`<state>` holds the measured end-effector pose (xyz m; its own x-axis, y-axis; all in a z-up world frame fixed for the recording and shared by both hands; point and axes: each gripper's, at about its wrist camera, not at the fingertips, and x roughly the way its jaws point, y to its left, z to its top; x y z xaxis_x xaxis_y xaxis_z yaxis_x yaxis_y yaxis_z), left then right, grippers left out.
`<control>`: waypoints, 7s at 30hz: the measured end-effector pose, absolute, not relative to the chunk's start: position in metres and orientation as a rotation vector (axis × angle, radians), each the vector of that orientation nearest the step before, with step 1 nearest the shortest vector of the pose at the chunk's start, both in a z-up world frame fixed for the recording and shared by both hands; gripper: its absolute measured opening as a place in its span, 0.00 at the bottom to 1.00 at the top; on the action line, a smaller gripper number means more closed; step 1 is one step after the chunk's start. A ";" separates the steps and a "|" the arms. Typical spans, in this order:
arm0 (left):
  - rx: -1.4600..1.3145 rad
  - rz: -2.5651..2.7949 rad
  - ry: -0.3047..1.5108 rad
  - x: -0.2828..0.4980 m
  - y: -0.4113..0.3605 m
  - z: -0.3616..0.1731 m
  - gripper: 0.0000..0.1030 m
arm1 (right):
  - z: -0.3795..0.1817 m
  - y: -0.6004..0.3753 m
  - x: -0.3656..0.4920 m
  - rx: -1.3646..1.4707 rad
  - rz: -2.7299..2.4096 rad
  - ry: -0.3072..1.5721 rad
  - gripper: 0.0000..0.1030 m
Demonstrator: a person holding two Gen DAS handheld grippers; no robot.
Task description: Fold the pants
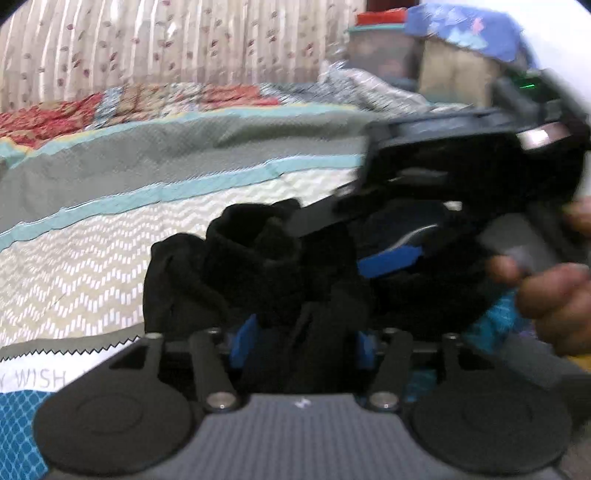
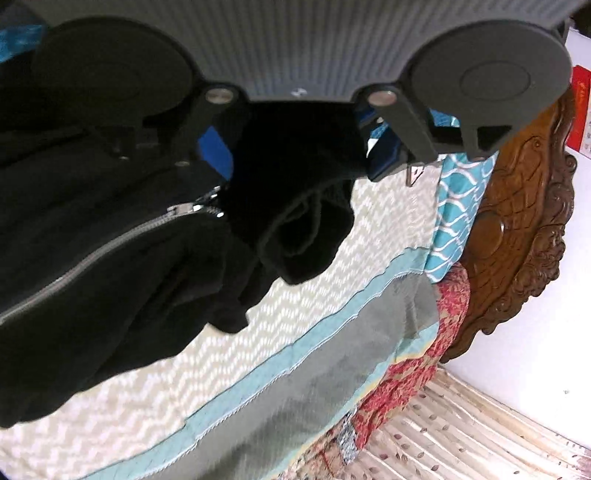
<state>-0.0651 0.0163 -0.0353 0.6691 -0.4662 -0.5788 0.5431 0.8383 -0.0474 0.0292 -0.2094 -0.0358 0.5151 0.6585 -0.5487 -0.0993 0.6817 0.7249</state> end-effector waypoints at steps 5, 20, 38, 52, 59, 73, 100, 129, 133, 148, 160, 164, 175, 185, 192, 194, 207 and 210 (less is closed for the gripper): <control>0.105 -0.641 0.547 -0.087 0.043 -0.023 0.67 | -0.025 -0.194 0.034 0.613 0.543 0.924 0.80; -0.006 -0.629 0.650 -0.064 0.052 -0.040 0.68 | -0.037 -0.145 0.055 0.280 0.418 0.996 0.27; -0.365 -0.599 0.763 0.008 0.044 -0.014 0.70 | 0.009 -0.379 -0.007 0.527 0.162 0.646 0.23; -0.168 -0.590 0.897 -0.005 -0.019 -0.031 0.69 | -0.018 -0.373 -0.008 0.626 0.125 0.695 0.23; -0.083 -0.463 0.913 -0.008 -0.006 -0.028 0.70 | -0.004 -0.360 0.001 0.663 0.196 0.676 0.23; -0.099 -0.258 0.881 -0.006 0.059 -0.026 0.70 | 0.016 -0.306 0.026 0.747 0.329 0.726 0.24; -0.299 0.054 0.854 -0.016 0.200 -0.047 0.73 | -0.007 -0.111 0.098 0.737 0.578 0.977 0.24; -0.287 -0.159 0.801 0.030 0.120 -0.021 0.74 | -0.042 -0.186 0.064 0.716 0.487 0.948 0.81; -0.249 -0.187 0.854 0.028 0.112 -0.031 0.74 | -0.067 -0.183 0.069 0.713 0.426 1.108 0.27; -0.246 -0.502 0.879 0.039 0.046 -0.039 0.74 | -0.065 -0.216 0.007 0.748 0.348 1.079 0.11; -0.117 -0.451 0.810 0.025 0.030 -0.020 0.84 | -0.025 -0.274 -0.013 0.585 0.266 0.823 0.43; -0.165 -0.471 0.679 0.022 0.033 0.005 0.87 | -0.028 -0.283 -0.022 0.540 0.263 0.817 0.44; -0.088 -0.555 0.825 0.044 -0.028 -0.047 0.73 | -0.079 -0.325 -0.021 1.053 0.266 0.888 0.42; -0.015 -0.611 0.790 0.023 -0.047 -0.015 0.75 | -0.052 -0.368 -0.057 1.013 0.184 0.729 0.44; -0.050 -0.692 0.786 0.024 -0.069 -0.011 0.54 | -0.040 -0.400 -0.081 0.931 0.002 0.596 0.55; -0.073 -0.699 0.849 0.032 -0.078 -0.024 0.49 | -0.048 -0.401 -0.076 0.922 -0.033 0.600 0.62; -0.247 -0.696 0.873 0.045 -0.063 0.007 0.76 | -0.029 -0.359 -0.062 0.726 0.100 0.651 0.22; -0.299 -0.754 0.839 0.046 -0.060 0.041 0.81 | 0.002 -0.317 -0.057 0.550 0.179 0.595 0.22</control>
<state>0.0464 -0.0595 0.0406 0.4329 -0.7060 -0.5605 0.4823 0.7067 -0.5176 -0.0570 -0.3171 0.0021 0.8176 0.3138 -0.4828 -0.0048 0.8422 0.5392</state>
